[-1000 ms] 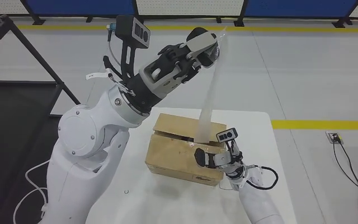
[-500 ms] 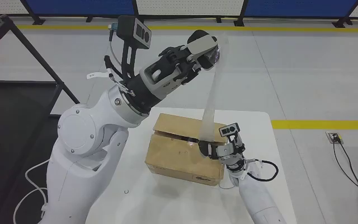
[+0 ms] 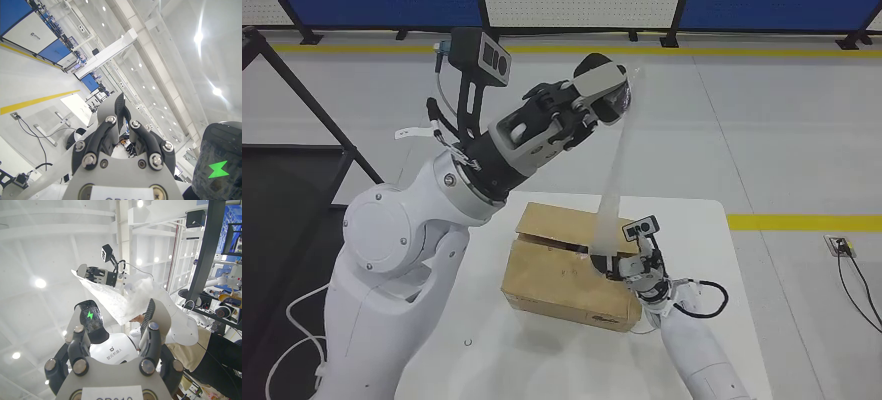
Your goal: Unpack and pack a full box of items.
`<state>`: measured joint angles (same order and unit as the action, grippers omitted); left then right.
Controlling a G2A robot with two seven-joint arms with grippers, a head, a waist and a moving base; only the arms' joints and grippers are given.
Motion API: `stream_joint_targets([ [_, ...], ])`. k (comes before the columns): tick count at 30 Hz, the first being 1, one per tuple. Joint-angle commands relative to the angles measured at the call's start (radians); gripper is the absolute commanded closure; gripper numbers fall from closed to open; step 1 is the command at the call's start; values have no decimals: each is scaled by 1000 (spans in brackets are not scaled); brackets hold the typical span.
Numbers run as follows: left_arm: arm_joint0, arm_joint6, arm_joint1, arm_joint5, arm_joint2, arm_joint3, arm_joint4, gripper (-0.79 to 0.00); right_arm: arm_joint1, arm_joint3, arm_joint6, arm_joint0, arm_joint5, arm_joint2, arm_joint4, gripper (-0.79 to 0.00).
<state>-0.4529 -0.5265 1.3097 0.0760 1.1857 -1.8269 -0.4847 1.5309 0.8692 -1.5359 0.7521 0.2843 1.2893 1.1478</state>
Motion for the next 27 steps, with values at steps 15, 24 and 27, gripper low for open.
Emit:
stream_joint_targets([
  [15, -12, -13, -3, -2, 30, 5, 7, 0, -4, 60, 97, 12, 97, 70, -155, 0],
  [24, -81, -27, -17, 9, 103, -24, 17, 0, -40, 239, 468, 107, 468, 131, -597, 0],
  [27, -108, -27, -22, 9, 126, -31, 21, 0, -46, 247, 559, 118, 559, 131, -681, 0],
])
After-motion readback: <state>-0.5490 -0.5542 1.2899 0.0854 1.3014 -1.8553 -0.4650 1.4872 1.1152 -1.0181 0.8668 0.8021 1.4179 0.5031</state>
